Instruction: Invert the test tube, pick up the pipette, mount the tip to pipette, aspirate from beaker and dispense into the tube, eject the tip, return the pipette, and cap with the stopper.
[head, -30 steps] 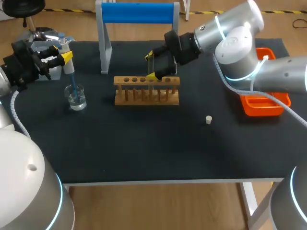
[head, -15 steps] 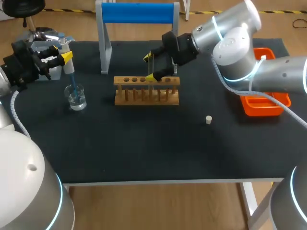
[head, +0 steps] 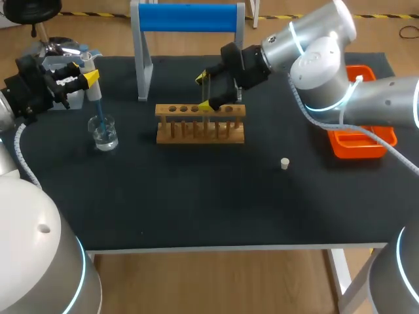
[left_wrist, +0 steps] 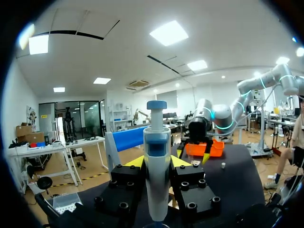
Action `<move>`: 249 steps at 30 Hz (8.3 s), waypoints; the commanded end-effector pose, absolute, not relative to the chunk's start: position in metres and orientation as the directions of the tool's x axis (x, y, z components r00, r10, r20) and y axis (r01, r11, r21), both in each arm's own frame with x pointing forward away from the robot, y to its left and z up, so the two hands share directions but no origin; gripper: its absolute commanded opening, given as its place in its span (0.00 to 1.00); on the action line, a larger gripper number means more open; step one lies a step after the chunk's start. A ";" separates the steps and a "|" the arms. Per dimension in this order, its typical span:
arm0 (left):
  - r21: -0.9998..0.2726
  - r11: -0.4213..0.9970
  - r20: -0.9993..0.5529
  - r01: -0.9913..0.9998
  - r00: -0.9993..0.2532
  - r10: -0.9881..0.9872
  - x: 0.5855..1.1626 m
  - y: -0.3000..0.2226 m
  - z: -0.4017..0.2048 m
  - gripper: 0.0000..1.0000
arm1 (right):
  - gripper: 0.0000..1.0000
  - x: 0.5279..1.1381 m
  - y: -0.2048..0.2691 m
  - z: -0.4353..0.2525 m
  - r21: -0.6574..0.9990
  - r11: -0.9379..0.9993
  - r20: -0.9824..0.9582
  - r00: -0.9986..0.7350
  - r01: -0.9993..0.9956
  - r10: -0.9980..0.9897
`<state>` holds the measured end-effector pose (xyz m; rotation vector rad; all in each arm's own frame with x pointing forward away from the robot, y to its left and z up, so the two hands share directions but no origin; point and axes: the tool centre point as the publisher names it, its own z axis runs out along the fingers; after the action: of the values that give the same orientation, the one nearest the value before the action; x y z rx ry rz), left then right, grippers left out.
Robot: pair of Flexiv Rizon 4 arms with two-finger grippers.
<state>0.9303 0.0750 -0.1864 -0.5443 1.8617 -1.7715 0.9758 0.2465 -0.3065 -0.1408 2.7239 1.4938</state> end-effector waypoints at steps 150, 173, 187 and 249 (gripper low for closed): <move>-0.998 0.023 -0.063 0.059 -0.944 -0.323 0.971 -0.198 -0.018 0.00 | 1.00 0.977 0.246 -0.306 0.839 0.535 -0.069 -0.995 -0.094 -0.067; -0.998 0.034 -0.054 0.046 -0.944 -0.325 0.966 -0.192 -0.024 0.00 | 1.00 0.977 0.246 -0.306 0.839 0.535 -0.069 -0.995 -0.094 -0.067; -0.996 0.054 -0.081 0.065 -0.926 -0.369 0.973 -0.177 -0.019 0.00 | 1.00 0.977 0.246 -0.306 0.839 0.535 -0.069 -0.995 -0.094 -0.067; -0.996 0.041 -0.093 0.084 -0.928 -0.361 0.977 -0.190 -0.022 0.00 | 1.00 0.977 0.246 -0.306 0.839 0.535 -0.069 -0.995 -0.094 -0.067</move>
<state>0.9739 -0.1864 -0.0195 -0.2833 2.0213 -1.9460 0.9763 0.2468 -0.3069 -0.1411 2.7236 1.4957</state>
